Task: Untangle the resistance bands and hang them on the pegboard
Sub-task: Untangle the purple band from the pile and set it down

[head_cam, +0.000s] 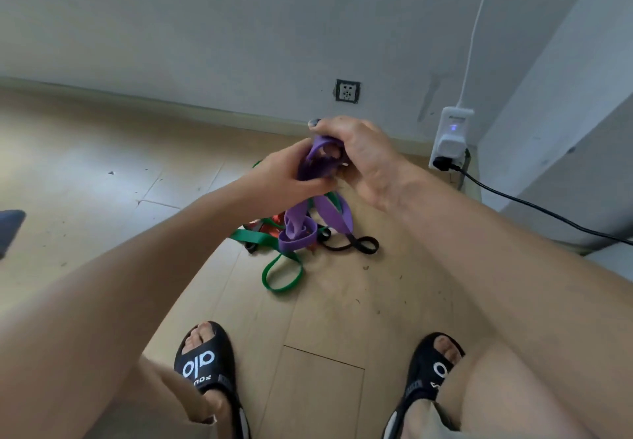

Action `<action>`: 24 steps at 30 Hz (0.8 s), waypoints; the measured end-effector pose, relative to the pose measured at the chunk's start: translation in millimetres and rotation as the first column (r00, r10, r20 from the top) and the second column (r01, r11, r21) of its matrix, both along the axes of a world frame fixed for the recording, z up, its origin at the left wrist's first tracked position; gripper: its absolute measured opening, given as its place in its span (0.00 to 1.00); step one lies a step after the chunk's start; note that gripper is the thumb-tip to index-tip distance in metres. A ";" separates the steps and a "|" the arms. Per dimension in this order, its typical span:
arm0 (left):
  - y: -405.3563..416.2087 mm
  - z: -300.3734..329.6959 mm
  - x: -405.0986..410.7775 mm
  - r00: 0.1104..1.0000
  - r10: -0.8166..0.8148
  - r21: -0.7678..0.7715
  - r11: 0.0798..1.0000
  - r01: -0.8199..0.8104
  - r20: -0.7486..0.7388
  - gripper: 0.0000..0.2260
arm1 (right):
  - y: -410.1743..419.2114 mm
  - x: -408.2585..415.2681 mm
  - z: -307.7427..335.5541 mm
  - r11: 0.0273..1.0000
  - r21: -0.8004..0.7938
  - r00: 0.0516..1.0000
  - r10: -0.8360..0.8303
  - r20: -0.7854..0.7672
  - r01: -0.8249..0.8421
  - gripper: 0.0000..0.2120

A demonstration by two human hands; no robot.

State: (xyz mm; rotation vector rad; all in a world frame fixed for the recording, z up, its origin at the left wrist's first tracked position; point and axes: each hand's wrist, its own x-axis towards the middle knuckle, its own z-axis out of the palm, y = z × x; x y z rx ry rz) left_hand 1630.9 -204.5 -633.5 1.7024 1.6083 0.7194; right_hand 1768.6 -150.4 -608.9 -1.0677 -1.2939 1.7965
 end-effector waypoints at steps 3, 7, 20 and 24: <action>-1.9 9.9 -4.6 0.996 0.016 0.011 1.000 -0.015 -0.093 0.16 | -0.9 8.0 6.8 1.000 -0.002 0.999 -0.017 -0.043 0.017 0.08; -1.6 17.7 -5.0 0.987 0.007 0.032 1.000 -0.002 -0.160 0.11 | 3.6 10.8 16.3 0.991 -0.095 0.988 -0.101 -0.116 0.090 0.13; -7.3 18.8 -28.6 0.997 0.080 -0.003 0.997 -0.080 0.002 0.10 | 19.0 27.4 10.4 0.968 -0.233 0.985 -0.123 -0.120 0.092 0.12; -4.9 13.8 -31.9 0.998 0.030 -0.040 0.999 -0.032 -0.060 0.12 | 22.1 25.9 -0.2 0.981 -0.168 0.995 -0.098 0.009 0.099 0.14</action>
